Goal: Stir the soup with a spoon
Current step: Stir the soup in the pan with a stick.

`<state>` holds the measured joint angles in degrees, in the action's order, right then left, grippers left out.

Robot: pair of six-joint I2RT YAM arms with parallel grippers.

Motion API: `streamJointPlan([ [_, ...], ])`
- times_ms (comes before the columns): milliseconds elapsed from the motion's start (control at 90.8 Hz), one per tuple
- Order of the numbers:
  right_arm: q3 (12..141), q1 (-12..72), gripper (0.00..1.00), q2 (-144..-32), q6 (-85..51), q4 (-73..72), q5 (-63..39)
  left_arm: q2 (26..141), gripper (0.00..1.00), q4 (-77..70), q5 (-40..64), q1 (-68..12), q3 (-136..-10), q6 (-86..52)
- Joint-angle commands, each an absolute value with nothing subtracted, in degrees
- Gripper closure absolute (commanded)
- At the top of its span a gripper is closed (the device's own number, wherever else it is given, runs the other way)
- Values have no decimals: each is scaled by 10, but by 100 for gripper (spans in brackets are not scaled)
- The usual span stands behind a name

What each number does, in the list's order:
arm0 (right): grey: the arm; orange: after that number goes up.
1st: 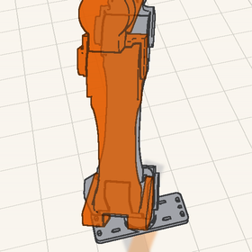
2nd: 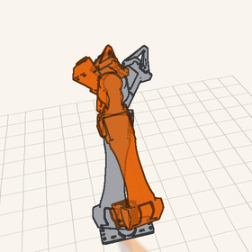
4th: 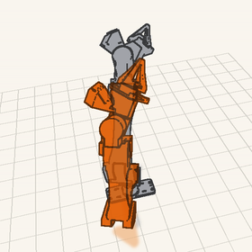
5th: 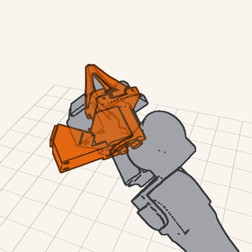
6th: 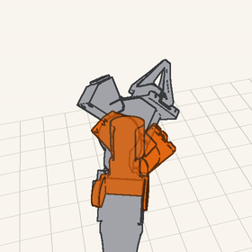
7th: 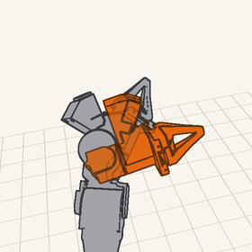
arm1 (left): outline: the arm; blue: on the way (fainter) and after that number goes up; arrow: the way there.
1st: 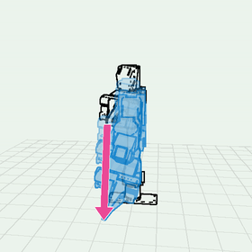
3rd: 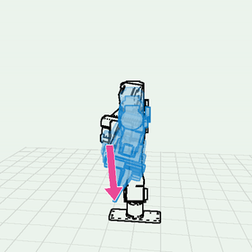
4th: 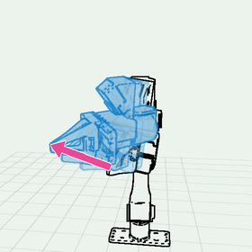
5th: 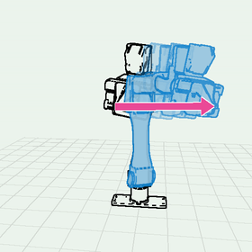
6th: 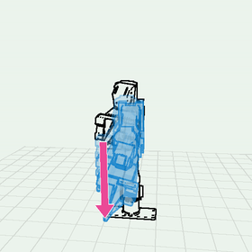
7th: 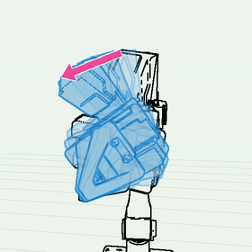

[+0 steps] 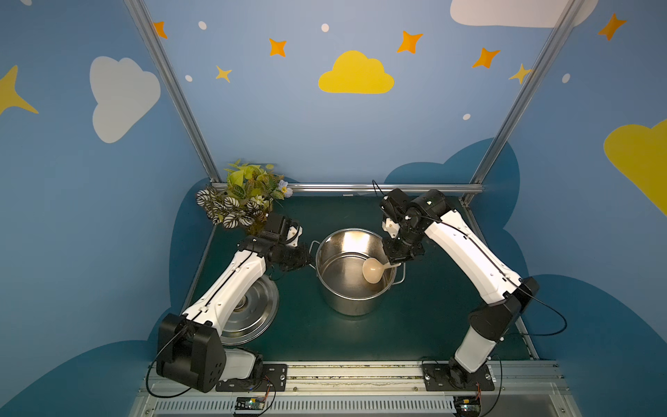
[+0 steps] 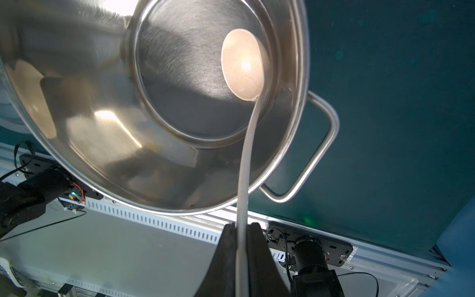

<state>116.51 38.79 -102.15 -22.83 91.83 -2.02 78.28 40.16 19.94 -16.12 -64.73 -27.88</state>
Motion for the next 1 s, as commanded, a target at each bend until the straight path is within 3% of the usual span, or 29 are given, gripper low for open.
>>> streamJointPlan([
  [0, 1221, 379, 100, -1054, -211, 1034, -23, 774, 97, 412, 200, -159, -652, -249],
  [275, 1352, 414, 100, -1144, -212, 1034, -80, 774, 97, 412, 200, -160, -649, -249],
  [473, 1374, 458, 100, -1159, -227, 1034, -88, 773, 97, 412, 200, -159, -649, -249],
  [991, 1159, 503, 100, -1000, -283, 1033, -2, 775, 97, 411, 201, -159, -650, -249],
])
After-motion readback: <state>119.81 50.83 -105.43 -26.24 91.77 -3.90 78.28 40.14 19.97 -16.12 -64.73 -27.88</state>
